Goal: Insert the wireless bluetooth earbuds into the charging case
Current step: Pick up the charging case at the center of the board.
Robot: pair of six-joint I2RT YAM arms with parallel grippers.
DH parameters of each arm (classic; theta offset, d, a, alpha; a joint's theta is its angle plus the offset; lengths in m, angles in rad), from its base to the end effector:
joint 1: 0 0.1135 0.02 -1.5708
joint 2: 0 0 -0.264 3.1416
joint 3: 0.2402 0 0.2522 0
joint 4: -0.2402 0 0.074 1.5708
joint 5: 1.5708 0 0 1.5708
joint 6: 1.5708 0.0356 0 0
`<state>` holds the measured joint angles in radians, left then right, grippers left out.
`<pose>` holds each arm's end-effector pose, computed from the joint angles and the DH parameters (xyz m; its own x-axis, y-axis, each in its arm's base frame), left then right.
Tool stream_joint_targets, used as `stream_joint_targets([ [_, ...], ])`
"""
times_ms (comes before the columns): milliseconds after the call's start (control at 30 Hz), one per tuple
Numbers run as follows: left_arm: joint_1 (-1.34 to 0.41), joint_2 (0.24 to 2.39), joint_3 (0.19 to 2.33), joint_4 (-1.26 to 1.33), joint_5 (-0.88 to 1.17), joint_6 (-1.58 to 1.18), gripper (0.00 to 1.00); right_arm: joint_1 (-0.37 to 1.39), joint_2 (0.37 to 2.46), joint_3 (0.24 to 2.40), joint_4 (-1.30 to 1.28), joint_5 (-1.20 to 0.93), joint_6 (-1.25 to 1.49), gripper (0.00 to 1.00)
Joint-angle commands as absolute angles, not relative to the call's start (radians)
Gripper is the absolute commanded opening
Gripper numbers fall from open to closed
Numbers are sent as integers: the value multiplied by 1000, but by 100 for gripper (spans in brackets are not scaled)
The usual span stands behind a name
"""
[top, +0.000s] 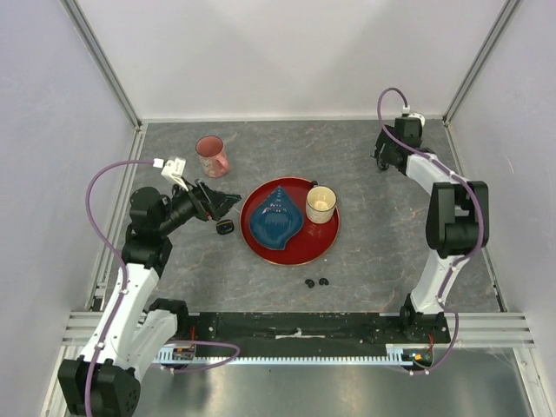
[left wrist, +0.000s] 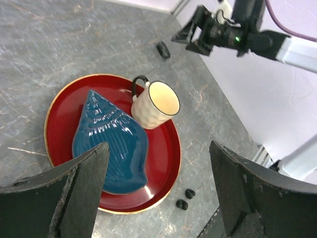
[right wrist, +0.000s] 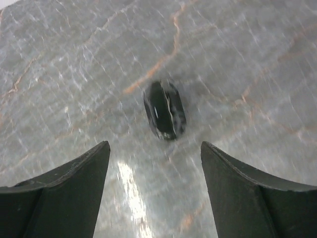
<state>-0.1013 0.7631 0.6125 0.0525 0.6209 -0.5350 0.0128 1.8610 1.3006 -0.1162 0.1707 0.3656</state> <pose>0.1798 -0.0391 0.3085 -0.4194 -0.3742 -0.8271 0.5166 0.6508 -0.5564 0.4200 -0.0007 0.2188 -0.5419 0.3454 -0.7662 0.3358 0.9247 0.1794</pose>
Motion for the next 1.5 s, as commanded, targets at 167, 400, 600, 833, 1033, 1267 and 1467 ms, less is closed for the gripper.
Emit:
stream_joint_targets([
  [167,-98,795,649,-12,677,-511,90,5,2043,1508,-181,150,186,75],
  [400,-98,808,652,-9,666,-511,93,5,2115,1557,-184,123,124,74],
  [600,-97,801,647,-20,638,-514,93,3,2184,1588,-190,135,120,68],
  [833,-98,792,632,-5,617,-526,93,5,2215,1621,-250,153,103,54],
  [1033,-97,790,626,-5,597,-535,94,5,2206,1612,-261,160,113,31],
  [1267,-97,787,647,-60,500,-563,98,5,2151,1574,-252,88,156,13],
  [1467,-97,729,643,-91,450,-546,98,3,2059,1517,-223,9,175,1],
])
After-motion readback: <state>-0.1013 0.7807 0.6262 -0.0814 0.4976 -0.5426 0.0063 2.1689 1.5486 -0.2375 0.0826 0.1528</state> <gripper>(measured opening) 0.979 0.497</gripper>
